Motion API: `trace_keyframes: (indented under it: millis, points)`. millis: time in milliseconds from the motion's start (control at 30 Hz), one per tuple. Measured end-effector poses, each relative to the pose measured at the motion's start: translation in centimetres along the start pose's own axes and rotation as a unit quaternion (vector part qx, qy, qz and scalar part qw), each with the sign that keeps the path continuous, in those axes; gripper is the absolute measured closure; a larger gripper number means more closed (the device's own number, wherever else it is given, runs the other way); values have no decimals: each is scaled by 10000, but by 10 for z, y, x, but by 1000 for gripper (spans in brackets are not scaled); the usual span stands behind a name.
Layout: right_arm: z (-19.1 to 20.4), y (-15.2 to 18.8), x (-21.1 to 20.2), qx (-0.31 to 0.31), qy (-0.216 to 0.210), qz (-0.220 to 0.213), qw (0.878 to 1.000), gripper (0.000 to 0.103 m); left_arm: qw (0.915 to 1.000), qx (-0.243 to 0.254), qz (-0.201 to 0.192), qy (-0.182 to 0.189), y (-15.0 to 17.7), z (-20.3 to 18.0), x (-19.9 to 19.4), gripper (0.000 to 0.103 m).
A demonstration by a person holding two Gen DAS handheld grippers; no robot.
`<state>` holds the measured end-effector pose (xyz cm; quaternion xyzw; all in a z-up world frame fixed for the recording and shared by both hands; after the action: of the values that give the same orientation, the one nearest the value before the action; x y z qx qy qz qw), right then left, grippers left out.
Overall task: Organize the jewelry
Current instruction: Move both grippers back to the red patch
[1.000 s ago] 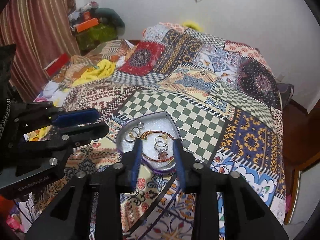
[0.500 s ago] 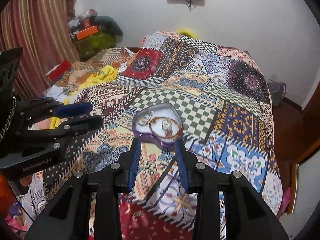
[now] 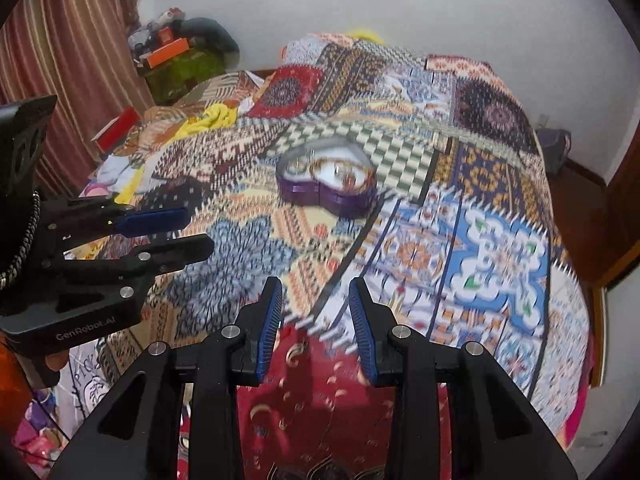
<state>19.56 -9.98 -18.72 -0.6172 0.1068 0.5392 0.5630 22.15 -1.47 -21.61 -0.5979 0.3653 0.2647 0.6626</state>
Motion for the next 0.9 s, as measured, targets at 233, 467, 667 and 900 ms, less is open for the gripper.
trace_keyframes:
  millis: [233, 467, 667, 900]
  points:
    - [-1, 22, 11, 158, -60, 233, 9996, 72, 9991, 71, 333, 243, 20, -15, 17, 69]
    - [-13, 31, 6, 387, -76, 236, 9989, 72, 9978, 259, 479, 370, 24, -36, 37, 69]
    - [-19, 35, 4, 456, -41, 272, 9986, 72, 9979, 369, 307, 443, 24, -44, 39, 69]
    - [-18, 37, 2, 499, -69, 253, 9984, 72, 9971, 209, 333, 657, 24, -41, 40, 96]
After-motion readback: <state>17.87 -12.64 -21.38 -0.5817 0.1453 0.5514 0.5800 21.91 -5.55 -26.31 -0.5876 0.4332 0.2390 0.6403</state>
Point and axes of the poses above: each gripper's, at about its wrist camera, not at the fingertips, and x roughly the way its jaws point, z to its left, y to its underside, the point moved 4 cm from there along x, roughly the way its jaws point, and after that the axes turned 7 degrees about -y, right-handed, at the moved point
